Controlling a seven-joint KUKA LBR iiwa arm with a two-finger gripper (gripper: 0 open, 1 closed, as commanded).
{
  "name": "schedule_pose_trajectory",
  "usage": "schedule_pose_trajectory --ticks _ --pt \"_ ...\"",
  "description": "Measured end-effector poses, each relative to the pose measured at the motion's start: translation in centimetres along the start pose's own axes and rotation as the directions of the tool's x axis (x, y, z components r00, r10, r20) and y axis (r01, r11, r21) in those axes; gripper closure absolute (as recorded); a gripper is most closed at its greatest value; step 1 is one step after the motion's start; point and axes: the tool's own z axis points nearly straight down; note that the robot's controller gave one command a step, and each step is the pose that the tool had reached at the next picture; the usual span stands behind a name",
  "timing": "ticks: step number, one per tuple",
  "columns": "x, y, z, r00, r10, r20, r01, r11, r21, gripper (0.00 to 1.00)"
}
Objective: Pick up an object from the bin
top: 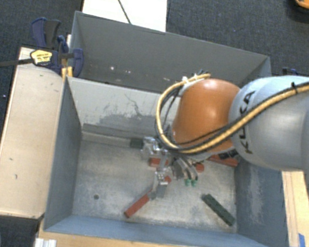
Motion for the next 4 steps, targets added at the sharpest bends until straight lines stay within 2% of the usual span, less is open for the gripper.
schedule_pose_trajectory --ticks 1,2,3,4 --pt "2.2 0.2 4.5 0.999 -0.04 0.0 0.04 0.999 -0.001 0.0" --pt "2.3 0.8 6.1 0.984 -0.178 -0.001 0.178 0.984 0.0 1.0" --pt "2.1 0.9 5.6 0.98 -0.201 0.001 0.201 0.98 -0.001 1.0" --pt "4.0 0.3 -7.0 0.98 -0.198 -0.002 0.198 0.98 -0.001 1.0"
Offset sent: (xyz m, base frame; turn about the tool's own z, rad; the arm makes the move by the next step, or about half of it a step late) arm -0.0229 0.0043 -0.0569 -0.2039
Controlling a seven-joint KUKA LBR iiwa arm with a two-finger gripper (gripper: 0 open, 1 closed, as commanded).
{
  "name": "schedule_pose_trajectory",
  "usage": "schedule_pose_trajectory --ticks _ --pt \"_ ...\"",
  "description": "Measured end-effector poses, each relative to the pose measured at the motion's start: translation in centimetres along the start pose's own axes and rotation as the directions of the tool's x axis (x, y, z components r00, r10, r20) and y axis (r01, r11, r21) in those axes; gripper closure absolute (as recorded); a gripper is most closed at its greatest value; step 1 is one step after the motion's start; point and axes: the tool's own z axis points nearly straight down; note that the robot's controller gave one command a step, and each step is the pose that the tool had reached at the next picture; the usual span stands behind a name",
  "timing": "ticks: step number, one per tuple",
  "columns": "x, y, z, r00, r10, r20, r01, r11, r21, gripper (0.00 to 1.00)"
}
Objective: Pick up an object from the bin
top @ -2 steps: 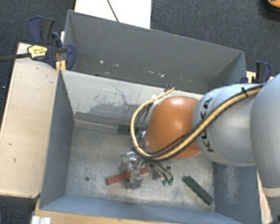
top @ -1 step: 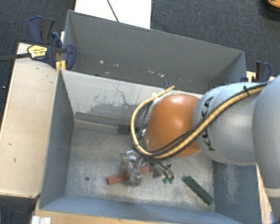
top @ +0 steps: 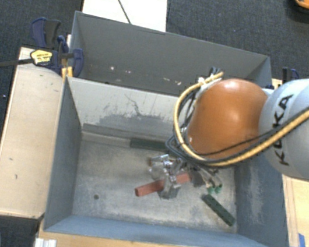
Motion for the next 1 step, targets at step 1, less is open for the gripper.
schedule_pose_trajectory --ticks 1 --pt "0.0 0.0 0.0 1.0 0.001 0.0 -0.001 1.0 0.0 1.0"
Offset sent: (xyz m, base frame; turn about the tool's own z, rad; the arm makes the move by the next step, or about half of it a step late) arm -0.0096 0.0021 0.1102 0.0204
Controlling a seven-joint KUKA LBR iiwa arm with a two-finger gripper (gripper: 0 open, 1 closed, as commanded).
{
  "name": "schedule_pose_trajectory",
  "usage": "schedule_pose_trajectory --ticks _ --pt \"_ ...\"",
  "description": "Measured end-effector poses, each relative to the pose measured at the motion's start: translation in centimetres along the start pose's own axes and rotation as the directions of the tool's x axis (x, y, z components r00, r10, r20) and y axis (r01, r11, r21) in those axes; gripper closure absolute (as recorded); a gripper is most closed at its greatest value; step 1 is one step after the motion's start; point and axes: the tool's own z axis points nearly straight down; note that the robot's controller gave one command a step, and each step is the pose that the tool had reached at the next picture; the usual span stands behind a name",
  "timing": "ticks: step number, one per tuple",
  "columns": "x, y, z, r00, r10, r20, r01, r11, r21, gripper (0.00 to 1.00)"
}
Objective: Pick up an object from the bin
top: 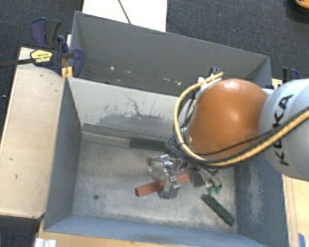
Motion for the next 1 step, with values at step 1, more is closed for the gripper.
schedule_pose_trajectory --ticks 1 --pt "0.69 0.56 -11.1 1.0 0.023 0.002 -0.023 1.0 0.0 1.0"
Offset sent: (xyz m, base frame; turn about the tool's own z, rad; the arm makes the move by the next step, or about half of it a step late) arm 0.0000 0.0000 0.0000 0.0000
